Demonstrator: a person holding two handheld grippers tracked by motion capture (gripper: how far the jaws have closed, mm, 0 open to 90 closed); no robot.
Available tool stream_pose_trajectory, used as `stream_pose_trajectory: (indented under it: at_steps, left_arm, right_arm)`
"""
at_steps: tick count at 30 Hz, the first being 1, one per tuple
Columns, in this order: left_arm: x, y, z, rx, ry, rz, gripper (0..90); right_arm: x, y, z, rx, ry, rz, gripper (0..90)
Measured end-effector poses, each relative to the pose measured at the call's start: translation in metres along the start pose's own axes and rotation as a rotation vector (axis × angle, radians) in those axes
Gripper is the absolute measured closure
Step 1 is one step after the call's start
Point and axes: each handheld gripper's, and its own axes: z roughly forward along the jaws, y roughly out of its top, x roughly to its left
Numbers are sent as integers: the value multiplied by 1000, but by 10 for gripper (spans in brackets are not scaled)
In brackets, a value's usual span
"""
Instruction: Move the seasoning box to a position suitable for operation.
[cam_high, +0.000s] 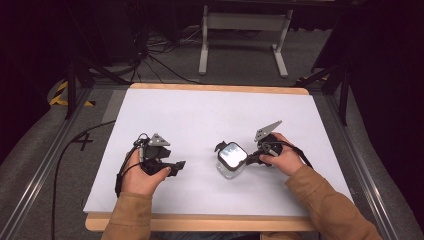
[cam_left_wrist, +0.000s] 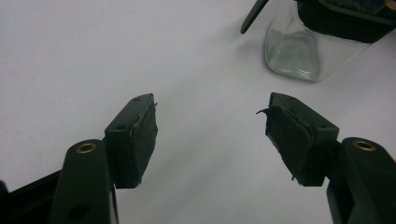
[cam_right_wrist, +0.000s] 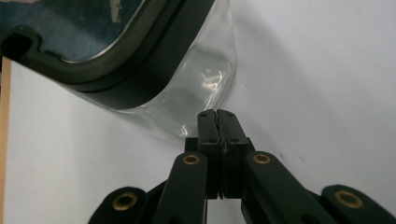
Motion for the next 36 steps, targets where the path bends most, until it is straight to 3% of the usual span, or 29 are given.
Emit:
stream_pose_trajectory:
  at_steps: [15,26,32,36]
  left_arm:
    - [-4,11,11,1,-30,18,344]
    - [-7,19,20,-18,-54,32,347]
    - [-5,21,22,-17,-72,37,383]
    - [-6,24,27,-11,-106,51,455]
  right_arm:
    - [33,1,7,48,24,-61,900]
    - [55,2,16,22,51,-85,900]
    - [59,2,15,13,46,-101,900]
    - [57,-3,11,-4,26,-71,900]
